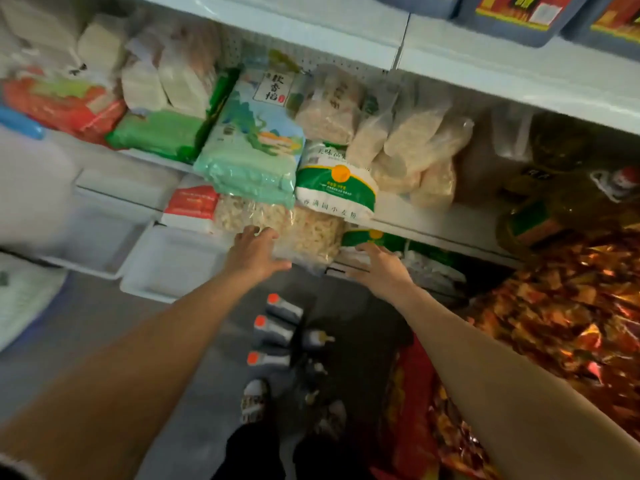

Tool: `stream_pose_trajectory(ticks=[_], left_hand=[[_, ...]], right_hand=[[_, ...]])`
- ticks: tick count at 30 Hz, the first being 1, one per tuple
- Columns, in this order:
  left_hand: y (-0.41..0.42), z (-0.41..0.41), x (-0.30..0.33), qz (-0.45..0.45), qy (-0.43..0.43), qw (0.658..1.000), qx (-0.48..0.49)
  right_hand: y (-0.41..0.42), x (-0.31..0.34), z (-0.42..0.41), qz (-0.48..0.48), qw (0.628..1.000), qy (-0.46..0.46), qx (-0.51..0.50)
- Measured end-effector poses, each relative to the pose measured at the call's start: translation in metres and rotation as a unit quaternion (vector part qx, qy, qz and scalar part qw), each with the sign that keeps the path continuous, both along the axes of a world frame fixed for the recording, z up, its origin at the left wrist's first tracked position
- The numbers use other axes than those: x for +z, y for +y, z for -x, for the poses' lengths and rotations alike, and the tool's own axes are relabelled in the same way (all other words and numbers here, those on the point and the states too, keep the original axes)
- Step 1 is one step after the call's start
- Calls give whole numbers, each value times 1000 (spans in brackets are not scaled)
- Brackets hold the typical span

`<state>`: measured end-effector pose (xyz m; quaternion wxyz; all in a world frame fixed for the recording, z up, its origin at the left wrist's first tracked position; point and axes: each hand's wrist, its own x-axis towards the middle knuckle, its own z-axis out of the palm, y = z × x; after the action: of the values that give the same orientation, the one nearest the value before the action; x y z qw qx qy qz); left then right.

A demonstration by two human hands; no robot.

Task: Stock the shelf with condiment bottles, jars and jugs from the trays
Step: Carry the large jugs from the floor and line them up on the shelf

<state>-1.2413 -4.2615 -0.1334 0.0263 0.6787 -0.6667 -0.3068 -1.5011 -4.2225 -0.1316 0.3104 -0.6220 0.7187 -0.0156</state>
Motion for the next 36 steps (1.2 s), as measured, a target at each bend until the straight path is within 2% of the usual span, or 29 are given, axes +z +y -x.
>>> stream_pose_trajectory(ticks=[10, 19, 29, 36], left_hand=[[67, -46, -171, -118, 54, 990, 63], [135, -87, -354, -239, 101, 954, 149], [155, -117, -520, -286, 155, 928, 182], [150, -120, -590, -310, 206, 916, 151]], right_hand=[[61, -183, -49, -120, 988, -84, -42], [103, -354, -104, -209, 958, -167, -106], [121, -514, -136, -219, 948, -194, -125], [134, -573, -147, -194, 945, -224, -141]])
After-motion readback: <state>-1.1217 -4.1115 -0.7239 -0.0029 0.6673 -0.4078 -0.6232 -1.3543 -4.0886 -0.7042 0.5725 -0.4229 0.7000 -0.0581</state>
